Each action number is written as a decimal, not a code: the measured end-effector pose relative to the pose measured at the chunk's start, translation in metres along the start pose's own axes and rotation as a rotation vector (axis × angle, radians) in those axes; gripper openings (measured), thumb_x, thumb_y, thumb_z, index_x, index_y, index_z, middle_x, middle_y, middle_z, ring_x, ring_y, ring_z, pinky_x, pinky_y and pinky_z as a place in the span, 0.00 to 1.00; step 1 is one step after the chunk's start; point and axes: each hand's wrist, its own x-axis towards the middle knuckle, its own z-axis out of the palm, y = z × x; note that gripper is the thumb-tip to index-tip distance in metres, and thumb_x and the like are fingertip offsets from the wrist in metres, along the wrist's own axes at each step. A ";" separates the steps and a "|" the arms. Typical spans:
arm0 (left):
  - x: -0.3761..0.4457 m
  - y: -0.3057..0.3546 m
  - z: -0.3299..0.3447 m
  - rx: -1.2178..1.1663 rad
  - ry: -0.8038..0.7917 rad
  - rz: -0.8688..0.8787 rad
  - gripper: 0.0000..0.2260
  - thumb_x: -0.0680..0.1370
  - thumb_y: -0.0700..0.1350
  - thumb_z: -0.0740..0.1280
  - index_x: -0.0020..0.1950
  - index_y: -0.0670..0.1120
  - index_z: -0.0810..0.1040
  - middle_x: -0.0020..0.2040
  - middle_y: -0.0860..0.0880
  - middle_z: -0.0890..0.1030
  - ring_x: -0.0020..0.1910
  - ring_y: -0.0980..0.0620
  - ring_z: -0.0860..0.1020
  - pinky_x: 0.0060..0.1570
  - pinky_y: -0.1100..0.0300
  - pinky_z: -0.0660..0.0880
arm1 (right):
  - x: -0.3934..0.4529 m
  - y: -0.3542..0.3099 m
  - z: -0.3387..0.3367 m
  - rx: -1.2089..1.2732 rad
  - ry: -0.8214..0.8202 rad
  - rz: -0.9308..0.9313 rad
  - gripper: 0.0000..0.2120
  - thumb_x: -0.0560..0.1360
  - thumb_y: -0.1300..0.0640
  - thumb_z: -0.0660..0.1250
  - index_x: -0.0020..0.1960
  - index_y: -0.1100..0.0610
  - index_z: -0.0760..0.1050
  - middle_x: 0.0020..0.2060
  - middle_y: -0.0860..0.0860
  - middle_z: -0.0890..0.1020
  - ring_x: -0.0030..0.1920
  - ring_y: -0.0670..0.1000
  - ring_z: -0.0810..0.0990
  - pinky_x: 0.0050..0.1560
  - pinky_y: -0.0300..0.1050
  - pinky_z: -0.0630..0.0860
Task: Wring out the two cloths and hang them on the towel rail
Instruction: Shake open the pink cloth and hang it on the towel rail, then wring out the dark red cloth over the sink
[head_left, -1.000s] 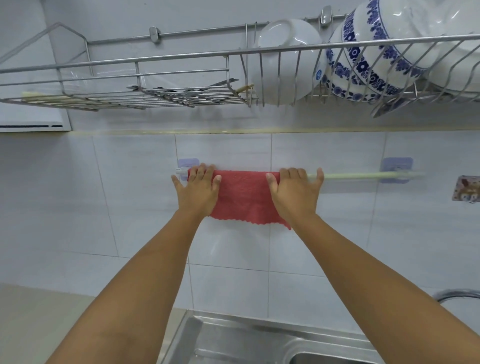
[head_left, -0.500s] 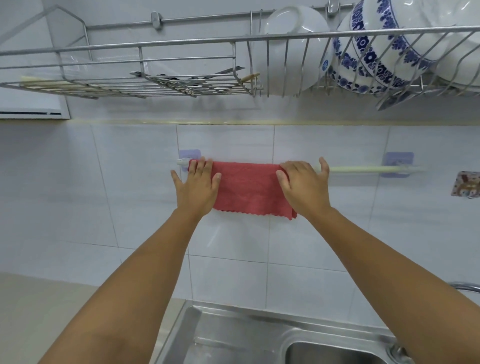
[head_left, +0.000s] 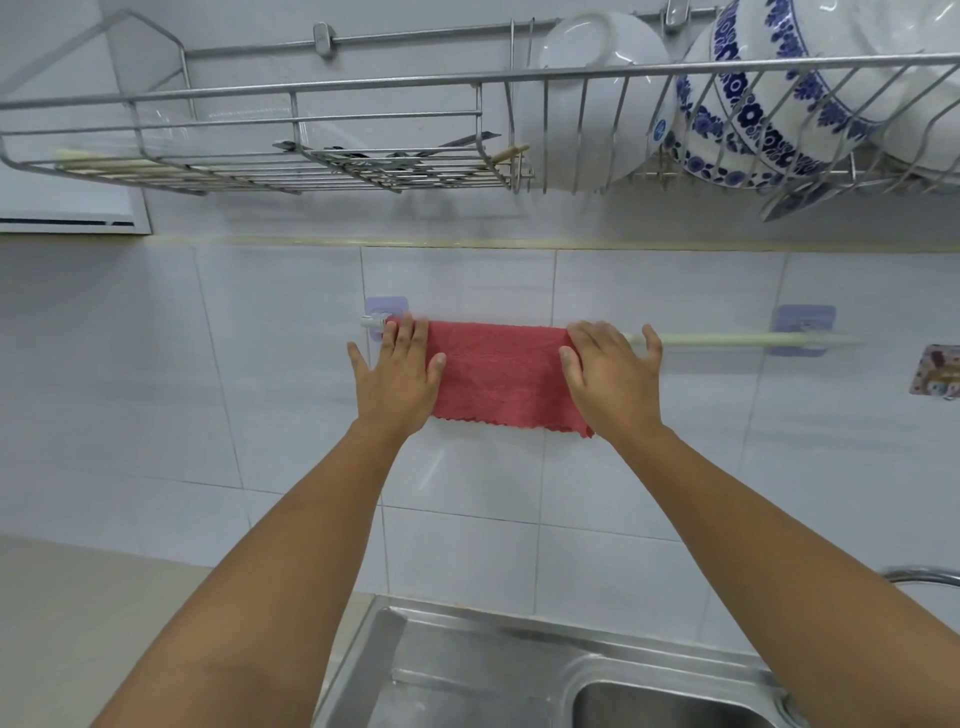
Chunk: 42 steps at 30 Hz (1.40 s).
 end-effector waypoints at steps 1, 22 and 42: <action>-0.001 0.000 -0.001 -0.007 -0.008 0.005 0.26 0.83 0.57 0.45 0.79 0.50 0.47 0.80 0.49 0.48 0.79 0.50 0.45 0.72 0.35 0.42 | -0.001 0.000 -0.001 -0.011 -0.017 -0.003 0.26 0.80 0.45 0.44 0.69 0.52 0.70 0.67 0.46 0.76 0.70 0.47 0.69 0.73 0.62 0.47; -0.121 0.033 0.030 0.038 -0.418 0.047 0.27 0.83 0.57 0.44 0.79 0.45 0.47 0.80 0.45 0.47 0.79 0.46 0.48 0.76 0.44 0.45 | -0.136 0.050 -0.005 0.132 -0.515 0.145 0.25 0.82 0.44 0.50 0.77 0.53 0.60 0.77 0.51 0.61 0.76 0.55 0.60 0.74 0.52 0.55; -0.306 0.237 0.156 0.017 -1.049 0.332 0.25 0.81 0.54 0.57 0.75 0.45 0.63 0.77 0.42 0.60 0.76 0.43 0.59 0.73 0.43 0.56 | -0.371 0.235 -0.011 0.005 -0.989 0.414 0.19 0.73 0.56 0.63 0.64 0.53 0.72 0.59 0.53 0.78 0.60 0.57 0.75 0.57 0.50 0.74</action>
